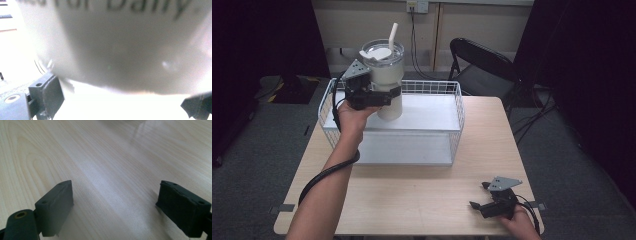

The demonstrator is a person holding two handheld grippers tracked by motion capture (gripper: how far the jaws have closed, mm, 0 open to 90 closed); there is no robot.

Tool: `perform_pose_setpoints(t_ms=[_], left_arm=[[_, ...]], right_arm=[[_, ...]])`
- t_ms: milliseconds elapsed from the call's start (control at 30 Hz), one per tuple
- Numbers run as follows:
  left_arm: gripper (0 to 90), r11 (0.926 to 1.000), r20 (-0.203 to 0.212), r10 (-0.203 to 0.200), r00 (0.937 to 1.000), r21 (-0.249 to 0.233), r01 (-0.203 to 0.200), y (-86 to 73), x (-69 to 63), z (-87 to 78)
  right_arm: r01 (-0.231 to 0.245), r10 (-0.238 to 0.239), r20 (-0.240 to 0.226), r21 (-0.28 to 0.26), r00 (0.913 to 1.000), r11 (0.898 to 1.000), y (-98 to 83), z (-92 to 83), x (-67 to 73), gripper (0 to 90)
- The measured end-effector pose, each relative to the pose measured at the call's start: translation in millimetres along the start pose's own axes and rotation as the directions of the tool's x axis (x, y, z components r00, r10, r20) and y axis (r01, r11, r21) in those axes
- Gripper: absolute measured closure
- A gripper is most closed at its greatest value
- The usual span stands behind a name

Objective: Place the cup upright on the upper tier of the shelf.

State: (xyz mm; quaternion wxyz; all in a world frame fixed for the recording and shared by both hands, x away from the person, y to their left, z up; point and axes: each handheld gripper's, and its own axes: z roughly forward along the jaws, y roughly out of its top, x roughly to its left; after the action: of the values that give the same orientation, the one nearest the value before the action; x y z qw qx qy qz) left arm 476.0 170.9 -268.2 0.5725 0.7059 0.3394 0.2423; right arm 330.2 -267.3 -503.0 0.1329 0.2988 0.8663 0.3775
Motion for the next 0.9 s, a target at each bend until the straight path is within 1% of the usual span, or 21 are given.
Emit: perform_pose_setpoints(t_ms=[33, 133, 367, 600, 867, 900], left_arm=[[8.3, 1.0, 0.003, -0.003, 1.0, 0.005, 0.003, -0.9, -0.1, -0.5], [8.4, 0.9999, 0.008, 0.006, 1.0, 0.012, -0.006, -2.6, 1.0, -2.5], [8.6, 0.9998, 0.01, -0.003, 0.9999, 0.02, 0.003, -4.9, 1.2, -7.9], [9.2, 0.9996, 0.017, -0.002, 0.9999, 0.03, 0.002, -6.0, 2.1, -13.1], [11.0, 0.999, 0.03, -0.023, 0.9993, 0.039, 0.022, -10.5, 4.5, -19.7], [11.6, 0.9991, 0.033, -0.019, 0.9993, 0.038, 0.018, -11.0, 4.7, -21.6]], right_arm=[[0.0, 0.0, 0.0, 0.0, 1.0, 1.0, 0.0, 0.0, 0.0, 12.7], [0.0, 0.0, 0.0, 0.0, 1.0, 1.0, 0.0, 0.0, 0.0, 12.7], [0.0, 0.0, 0.0, 0.0, 1.0, 1.0, 0.0, 0.0, 0.0, 12.7], [0.0, 0.0, 0.0, 0.0, 1.0, 1.0, 0.0, 0.0, 0.0, 12.7], [0.0, 0.0, 0.0, 0.001, 1.0, 1.0, 0.2, 0.2, -0.1, 12.6], [-0.001, 0.001, 0.0, 0.001, 1.0, 1.0, 0.3, 0.2, -0.1, 12.6]])
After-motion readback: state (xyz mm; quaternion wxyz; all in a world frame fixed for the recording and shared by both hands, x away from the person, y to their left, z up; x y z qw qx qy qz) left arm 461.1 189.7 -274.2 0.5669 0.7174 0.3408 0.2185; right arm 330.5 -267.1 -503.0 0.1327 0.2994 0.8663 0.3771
